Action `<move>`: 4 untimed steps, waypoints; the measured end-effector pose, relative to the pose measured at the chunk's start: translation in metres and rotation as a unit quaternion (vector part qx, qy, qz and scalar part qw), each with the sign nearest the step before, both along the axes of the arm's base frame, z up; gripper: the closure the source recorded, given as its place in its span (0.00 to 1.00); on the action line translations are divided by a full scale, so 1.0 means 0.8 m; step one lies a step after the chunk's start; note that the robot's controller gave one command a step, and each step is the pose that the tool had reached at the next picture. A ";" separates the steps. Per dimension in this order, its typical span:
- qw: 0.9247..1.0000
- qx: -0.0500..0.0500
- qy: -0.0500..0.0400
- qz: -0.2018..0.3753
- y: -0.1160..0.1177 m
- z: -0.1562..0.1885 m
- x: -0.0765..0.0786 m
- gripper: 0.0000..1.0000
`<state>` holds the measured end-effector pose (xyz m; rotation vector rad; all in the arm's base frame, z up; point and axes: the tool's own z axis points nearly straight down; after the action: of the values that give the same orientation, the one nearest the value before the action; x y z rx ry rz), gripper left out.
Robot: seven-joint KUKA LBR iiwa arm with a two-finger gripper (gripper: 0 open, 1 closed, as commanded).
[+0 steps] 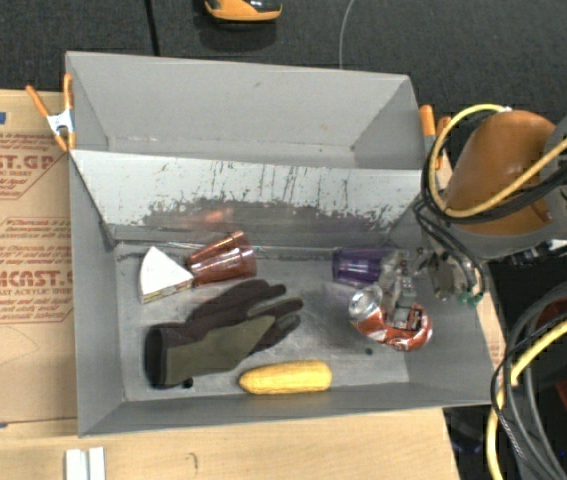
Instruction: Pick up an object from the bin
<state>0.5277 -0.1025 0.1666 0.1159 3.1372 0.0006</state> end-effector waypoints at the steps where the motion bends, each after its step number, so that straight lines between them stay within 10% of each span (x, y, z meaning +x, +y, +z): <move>1: 1.000 0.000 0.000 0.000 0.000 0.000 0.000 0.00; 3: 1.000 -0.001 -0.003 0.025 0.006 -0.061 -0.030 0.00; 4: 0.996 0.000 0.004 0.089 0.017 -0.118 -0.027 1.00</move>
Offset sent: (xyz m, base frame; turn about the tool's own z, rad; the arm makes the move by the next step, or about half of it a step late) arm 0.0000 0.0000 0.0000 0.0000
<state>0.5065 -0.0886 0.0723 -0.1633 3.1431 0.0003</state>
